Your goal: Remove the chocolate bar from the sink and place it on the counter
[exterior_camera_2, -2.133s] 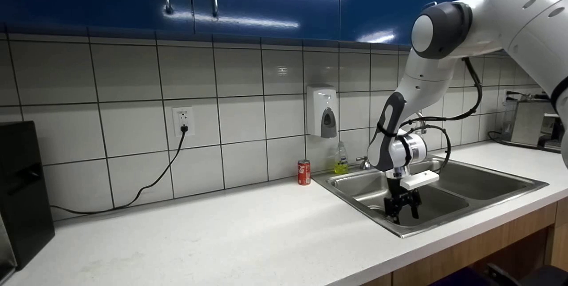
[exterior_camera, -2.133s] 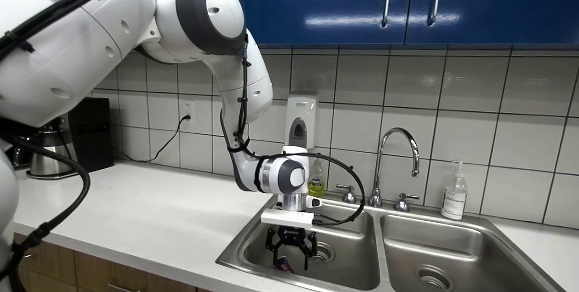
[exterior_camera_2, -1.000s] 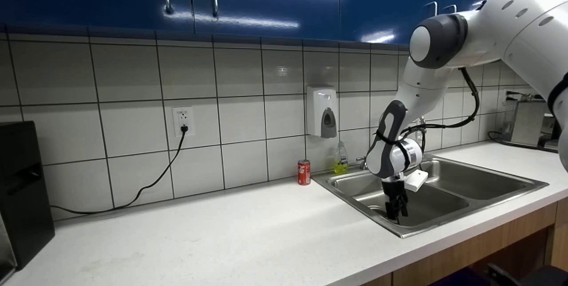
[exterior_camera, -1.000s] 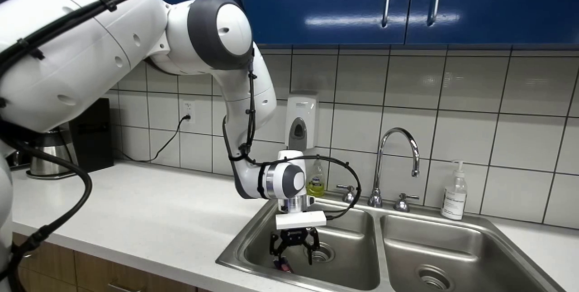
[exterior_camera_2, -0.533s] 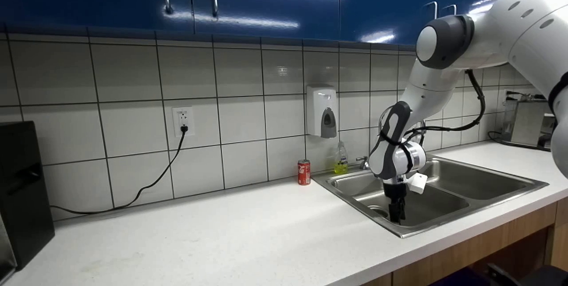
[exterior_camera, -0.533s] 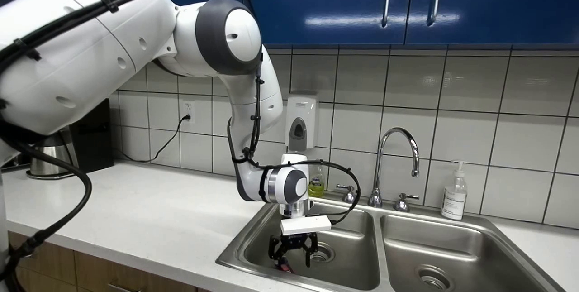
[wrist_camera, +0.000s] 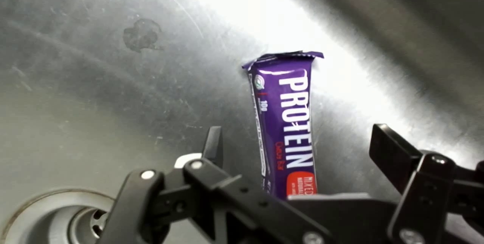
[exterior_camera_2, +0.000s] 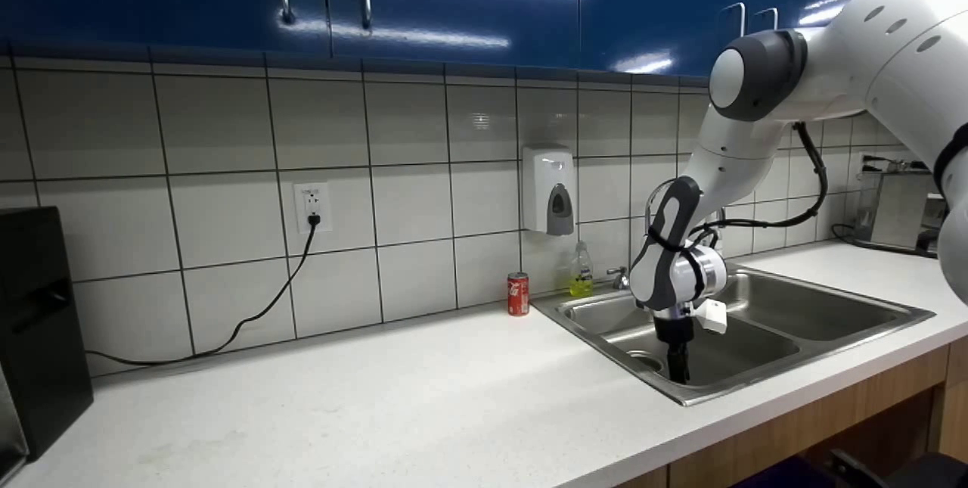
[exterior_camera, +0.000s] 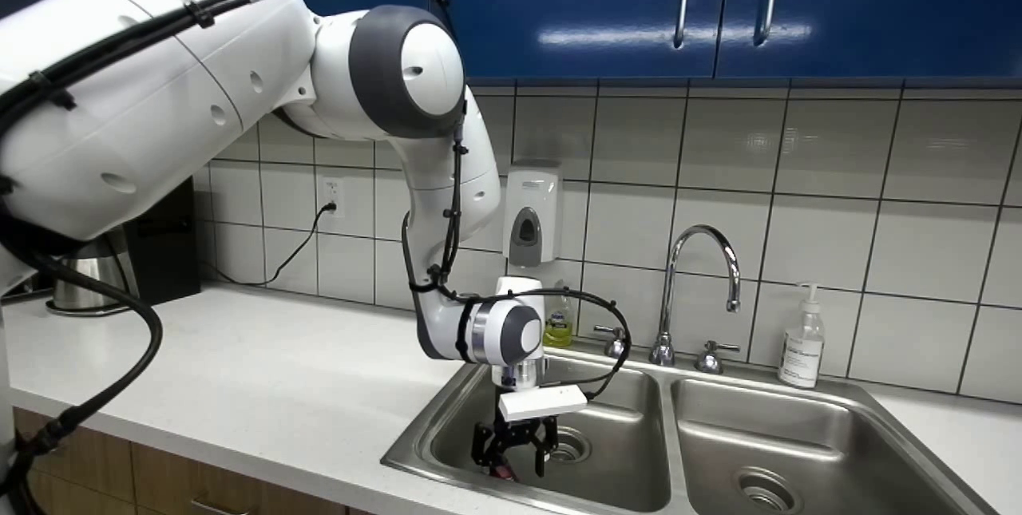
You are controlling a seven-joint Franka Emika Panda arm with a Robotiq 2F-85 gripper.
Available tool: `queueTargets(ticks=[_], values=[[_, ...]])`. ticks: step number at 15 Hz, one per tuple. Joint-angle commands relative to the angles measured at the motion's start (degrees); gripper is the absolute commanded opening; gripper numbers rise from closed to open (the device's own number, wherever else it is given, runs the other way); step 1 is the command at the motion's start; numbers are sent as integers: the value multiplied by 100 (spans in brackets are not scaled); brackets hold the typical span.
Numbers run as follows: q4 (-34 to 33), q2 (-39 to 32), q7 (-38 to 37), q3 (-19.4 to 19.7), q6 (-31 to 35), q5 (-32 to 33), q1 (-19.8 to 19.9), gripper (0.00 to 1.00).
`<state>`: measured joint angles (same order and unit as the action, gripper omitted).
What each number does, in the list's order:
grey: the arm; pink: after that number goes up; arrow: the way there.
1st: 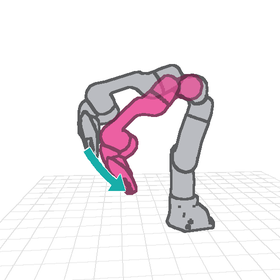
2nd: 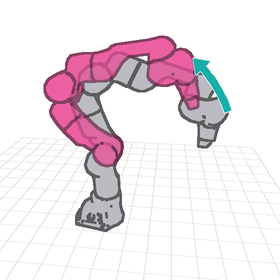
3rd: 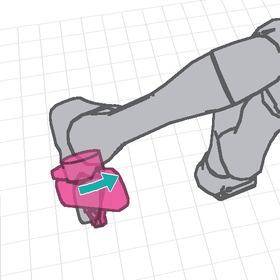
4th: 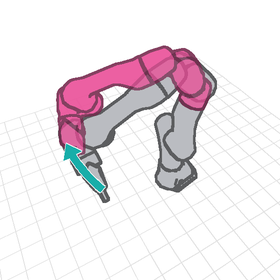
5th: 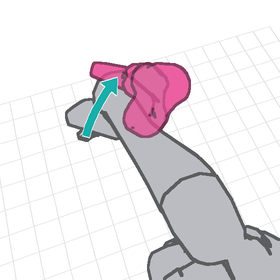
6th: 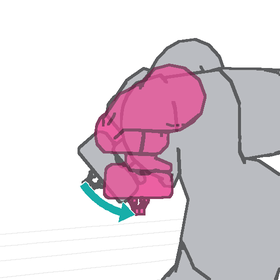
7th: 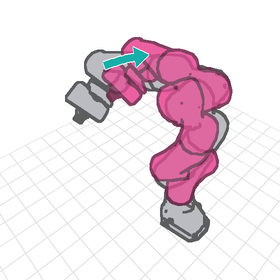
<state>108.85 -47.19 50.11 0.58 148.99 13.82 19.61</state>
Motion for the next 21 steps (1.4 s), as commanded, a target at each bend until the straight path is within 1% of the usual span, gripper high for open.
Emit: queueTargets(ticks=[1,9,10,11,17,19,21], values=[[-37,-24,260,-68,21,-60,66,100],[-84,-109,225,-68,-16,-84,32,100],[-101,-119,209,-71,-34,-102,35,88],[-108,-124,209,-78,-44,-117,43,72],[-174,-172,208,-81,-89,-145,43,24],[-209,-200,206,-79,-117,-153,46,9],[-236,-216,186,-79,-142,-179,48,8]])
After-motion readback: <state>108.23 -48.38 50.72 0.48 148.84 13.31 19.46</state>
